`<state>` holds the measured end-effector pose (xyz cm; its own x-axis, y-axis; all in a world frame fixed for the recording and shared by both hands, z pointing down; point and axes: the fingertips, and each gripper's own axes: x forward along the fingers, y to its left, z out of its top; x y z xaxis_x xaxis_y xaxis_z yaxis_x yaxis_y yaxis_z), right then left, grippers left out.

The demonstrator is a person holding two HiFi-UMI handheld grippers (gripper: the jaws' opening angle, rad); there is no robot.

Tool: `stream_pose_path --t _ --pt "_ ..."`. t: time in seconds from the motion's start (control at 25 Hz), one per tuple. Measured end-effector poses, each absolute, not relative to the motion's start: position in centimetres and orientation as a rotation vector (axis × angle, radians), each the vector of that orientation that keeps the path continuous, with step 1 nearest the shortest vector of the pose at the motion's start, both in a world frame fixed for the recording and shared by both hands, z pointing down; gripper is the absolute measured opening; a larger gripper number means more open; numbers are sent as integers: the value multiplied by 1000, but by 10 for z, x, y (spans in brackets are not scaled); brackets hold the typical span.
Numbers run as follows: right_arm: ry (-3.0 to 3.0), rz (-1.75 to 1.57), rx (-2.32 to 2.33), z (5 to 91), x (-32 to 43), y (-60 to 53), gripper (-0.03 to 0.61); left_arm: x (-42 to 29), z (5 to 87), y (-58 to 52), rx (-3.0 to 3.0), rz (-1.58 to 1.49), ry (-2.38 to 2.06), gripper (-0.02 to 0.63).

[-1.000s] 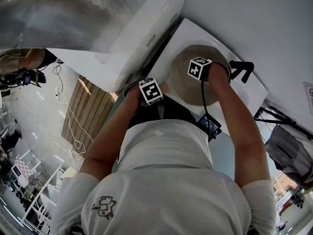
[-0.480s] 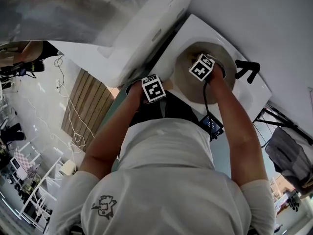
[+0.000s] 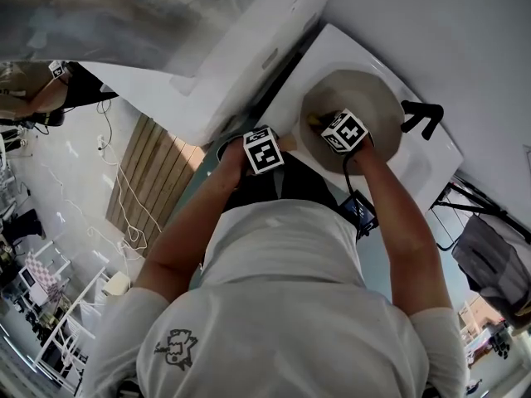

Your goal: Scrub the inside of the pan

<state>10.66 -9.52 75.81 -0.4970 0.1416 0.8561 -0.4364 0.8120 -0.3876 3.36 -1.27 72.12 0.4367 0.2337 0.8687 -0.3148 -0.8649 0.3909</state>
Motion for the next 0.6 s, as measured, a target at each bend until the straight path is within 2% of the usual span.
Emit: stream_pose_path --t 0.2,0.6 --pt "-1929 908 148 754 112 -66 63 35 717 -11 2197 1396 -70 172" --pt "-1924 1075 215 729 112 -41 61 33 712 -9 2248 1423 12 184"
